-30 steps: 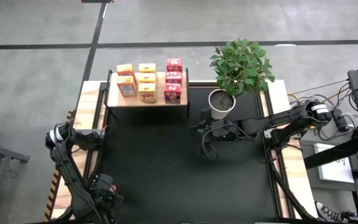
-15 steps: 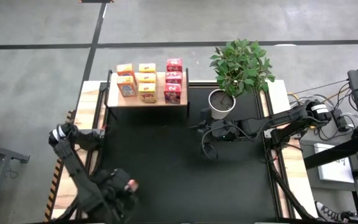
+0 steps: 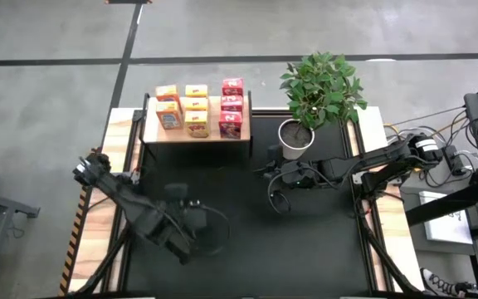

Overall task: Stack cereal on shelf
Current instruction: Put the bottom orange cereal box on the shelf

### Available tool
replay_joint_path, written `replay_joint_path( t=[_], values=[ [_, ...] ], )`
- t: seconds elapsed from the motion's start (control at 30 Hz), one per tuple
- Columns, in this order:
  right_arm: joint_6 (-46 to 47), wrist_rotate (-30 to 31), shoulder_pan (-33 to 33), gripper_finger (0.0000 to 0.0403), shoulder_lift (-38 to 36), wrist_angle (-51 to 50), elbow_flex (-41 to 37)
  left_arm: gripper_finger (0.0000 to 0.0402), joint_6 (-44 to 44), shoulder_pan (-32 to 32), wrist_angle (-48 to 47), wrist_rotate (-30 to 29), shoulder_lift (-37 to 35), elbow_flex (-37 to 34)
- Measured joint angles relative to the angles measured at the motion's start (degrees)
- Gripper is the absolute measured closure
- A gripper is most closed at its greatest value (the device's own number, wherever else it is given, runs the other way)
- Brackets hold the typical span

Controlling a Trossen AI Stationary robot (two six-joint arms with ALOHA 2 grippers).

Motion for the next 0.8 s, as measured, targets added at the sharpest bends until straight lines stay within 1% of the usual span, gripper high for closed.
replay_joint_path(
  t=[0.07, 0.23, 0.4, 0.5, 0.57, 0.8],
  values=[
    [0.04, 0.00, 0.00, 0.0390, 0.00, 0.05, 0.00, 0.0245, 4.15, 2.21, -0.73, -2.64, -1.87, -0.04],
    [0.58, 0.00, 0.00, 0.0390, 0.00, 0.04, -0.04, 0.0245, 17.58, 7.30, -0.37, -5.82, -7.12, -1.88],
    [0.85, 0.00, 0.00, 0.0390, 0.00, 0.06, -0.07, 0.0245, 28.75, 13.03, -0.53, -6.35, -14.15, -6.05],
    [0.99, -0.01, 0.01, 0.0390, 0.00, 0.03, -0.07, 0.0245, 34.65, 16.85, -0.46, -8.80, -18.60, -9.38],
    [1.03, 0.00, 0.00, 0.0390, 0.00, 0.10, -0.07, 0.0245, 38.00, 19.36, -0.56, -10.36, -21.82, -11.49],
    [1.05, 0.00, 0.02, 0.0390, 0.00, 0.17, -0.07, 0.0245, 44.23, 28.25, -0.64, -9.51, -30.51, -18.24]
  ],
)
